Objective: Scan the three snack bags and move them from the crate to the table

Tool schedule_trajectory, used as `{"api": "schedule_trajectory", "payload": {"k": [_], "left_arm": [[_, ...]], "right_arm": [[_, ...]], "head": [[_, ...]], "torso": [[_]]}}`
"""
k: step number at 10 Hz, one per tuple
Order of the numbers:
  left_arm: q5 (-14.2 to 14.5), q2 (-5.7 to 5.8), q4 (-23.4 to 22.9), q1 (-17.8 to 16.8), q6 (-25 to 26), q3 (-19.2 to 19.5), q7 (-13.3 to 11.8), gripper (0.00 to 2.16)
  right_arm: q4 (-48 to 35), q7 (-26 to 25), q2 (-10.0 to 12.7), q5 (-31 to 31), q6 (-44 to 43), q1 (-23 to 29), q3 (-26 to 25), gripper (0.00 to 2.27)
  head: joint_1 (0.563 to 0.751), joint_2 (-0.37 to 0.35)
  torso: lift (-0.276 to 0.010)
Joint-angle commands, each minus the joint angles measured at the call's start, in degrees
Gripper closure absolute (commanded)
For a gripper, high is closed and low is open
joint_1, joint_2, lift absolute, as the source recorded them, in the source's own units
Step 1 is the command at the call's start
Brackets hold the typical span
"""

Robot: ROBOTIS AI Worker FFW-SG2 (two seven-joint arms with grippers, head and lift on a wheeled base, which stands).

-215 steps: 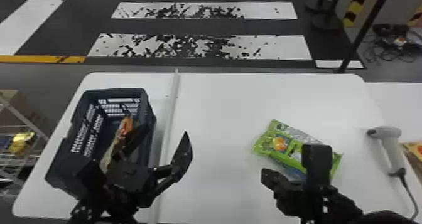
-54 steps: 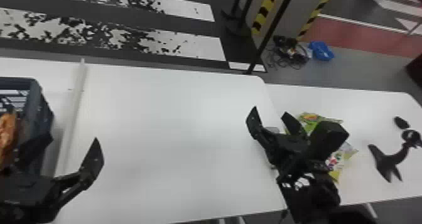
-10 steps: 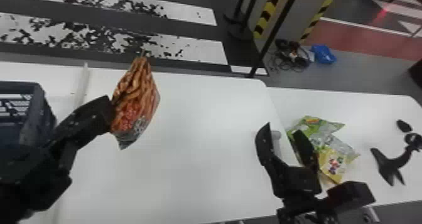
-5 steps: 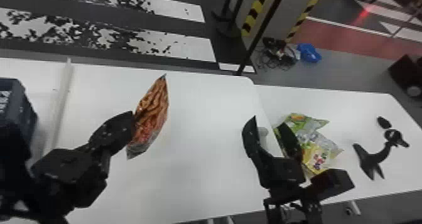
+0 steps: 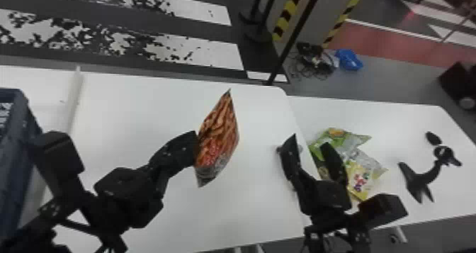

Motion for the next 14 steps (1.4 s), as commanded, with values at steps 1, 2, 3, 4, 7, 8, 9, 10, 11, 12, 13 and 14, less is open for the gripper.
{"api": "schedule_trajectory", "payload": {"k": [1, 2, 3, 4, 7, 8, 9, 10, 11, 12, 13, 14], "left_arm": [[6.7, -0.77, 7.3, -2.4, 0.4, 2.8, -2.5, 2.13], [9.3, -0.77, 13.9, -4.7, 0.9, 4.6, -4.7, 2.13], [10.2, -0.77, 19.4, -6.7, 1.1, 5.2, -5.9, 2.13], [11.2, -0.77, 24.1, -8.4, 1.1, 6.3, -7.2, 2.13], [12.3, -0.77, 31.6, -12.2, 1.1, 9.7, -8.0, 2.13], [11.6, -0.77, 32.2, -13.0, 0.9, 9.8, -6.0, 1.96], [6.9, -0.77, 32.4, -14.3, 0.9, 9.5, -4.7, 0.81], [-1.4, -0.77, 32.3, -15.8, 0.9, 7.8, -1.8, 0.00], [-5.8, -0.77, 32.0, -16.5, 0.9, 6.8, -1.1, 0.00], [-10.6, -0.77, 31.1, -16.6, 0.9, 5.0, 1.2, 0.03], [-13.1, -0.77, 29.3, -15.8, 0.6, 3.6, 3.9, 0.03], [-13.0, -0.77, 26.9, -13.8, -2.9, 3.9, 5.4, 0.03]], "right_arm": [[-0.2, 0.1, 0.0, 0.0, 0.0, 0.4, -0.3, 0.09], [-0.2, 0.1, 0.0, 0.0, 0.2, 0.6, -0.4, 0.09], [-0.3, 0.1, 0.0, 0.1, 0.3, 0.6, -0.5, 0.09], [-0.4, 0.1, 0.0, 0.1, 0.5, 0.6, -0.7, 0.09], [-0.5, 0.1, 0.0, 0.7, 1.7, 0.1, -0.8, 0.09], [-0.5, 0.0, 0.0, 0.9, 3.3, -0.6, -0.7, 0.09], [-0.4, 0.0, 0.0, 1.4, 4.7, -1.2, -0.5, 0.09], [-0.2, 0.0, 0.0, 1.6, 5.3, -1.7, -0.4, 0.09], [-0.1, 0.0, 0.0, 2.2, 5.4, -1.8, -0.4, 0.09], [0.3, 0.1, 0.0, 2.3, 5.4, -2.0, -0.4, 0.09], [0.4, 0.1, 0.0, 2.5, 5.6, -2.2, -0.3, 0.09], [0.4, 0.1, -0.1, 2.5, 5.8, -2.1, 0.0, 0.09]], "head": [[0.695, -0.350], [0.695, -0.350], [0.695, -0.350], [0.695, -0.350], [0.695, -0.350], [0.695, -0.350], [0.695, -0.350], [0.695, -0.350], [0.695, -0.350], [0.695, -0.350], [0.695, -0.350], [0.695, -0.350]], "torso": [[-0.062], [-0.062], [-0.062], [-0.062], [-0.062], [-0.062], [-0.062], [-0.062], [-0.062], [-0.062], [-0.062], [-0.062]]}}
